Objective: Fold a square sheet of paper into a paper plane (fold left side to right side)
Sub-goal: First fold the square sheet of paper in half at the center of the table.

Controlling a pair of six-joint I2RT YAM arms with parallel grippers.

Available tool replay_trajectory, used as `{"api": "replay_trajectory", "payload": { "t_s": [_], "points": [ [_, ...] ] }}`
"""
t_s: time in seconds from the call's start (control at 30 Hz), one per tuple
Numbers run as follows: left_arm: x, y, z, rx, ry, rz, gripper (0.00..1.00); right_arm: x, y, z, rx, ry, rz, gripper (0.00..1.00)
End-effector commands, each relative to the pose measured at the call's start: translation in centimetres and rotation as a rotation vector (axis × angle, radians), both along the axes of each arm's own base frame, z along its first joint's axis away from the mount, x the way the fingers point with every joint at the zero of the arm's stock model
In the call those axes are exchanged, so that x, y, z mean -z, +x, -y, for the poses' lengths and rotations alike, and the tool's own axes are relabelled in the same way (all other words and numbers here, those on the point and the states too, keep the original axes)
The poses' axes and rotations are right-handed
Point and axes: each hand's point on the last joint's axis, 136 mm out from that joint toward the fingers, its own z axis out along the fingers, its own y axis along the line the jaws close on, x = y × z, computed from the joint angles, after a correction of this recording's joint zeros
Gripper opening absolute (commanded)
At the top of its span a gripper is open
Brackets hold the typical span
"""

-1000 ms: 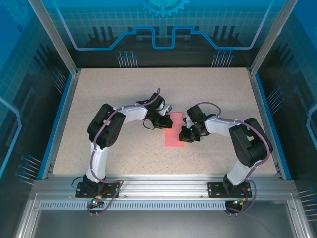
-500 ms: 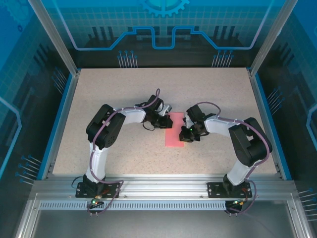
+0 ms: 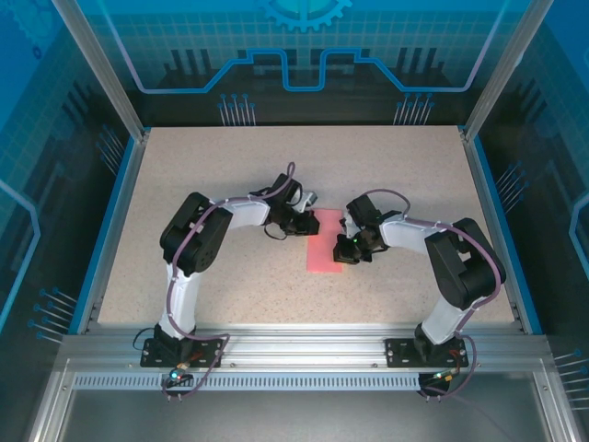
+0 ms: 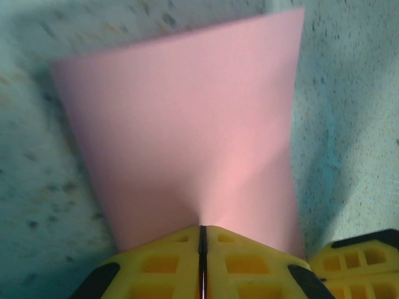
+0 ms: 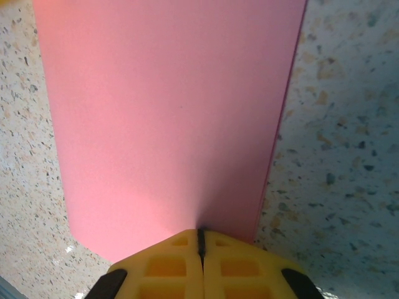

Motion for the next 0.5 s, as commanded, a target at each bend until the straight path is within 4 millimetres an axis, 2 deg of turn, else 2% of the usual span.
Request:
{"api": "replay_trajectory", "payload": {
  "t_s": [0.0, 0.3, 0.47],
  "points": [
    [1.0, 3.5, -2.4, -0.089, 0.063, 0.046, 0.11, 3.8, -3.5, 4.3, 0.013, -0.218, -0.123, 0.06],
    [1.7, 6.8, -3.2, -0.123, 0.102, 0.064, 0.11, 3.5, -3.6, 4.4, 0.014, -0.223, -0.119, 0.06],
    [1.9, 7.8, -3.8, -0.139, 0.128, 0.067, 0.11, 3.4, -3.7, 4.6, 0.016, -0.229, -0.118, 0.05]
  ]
}}
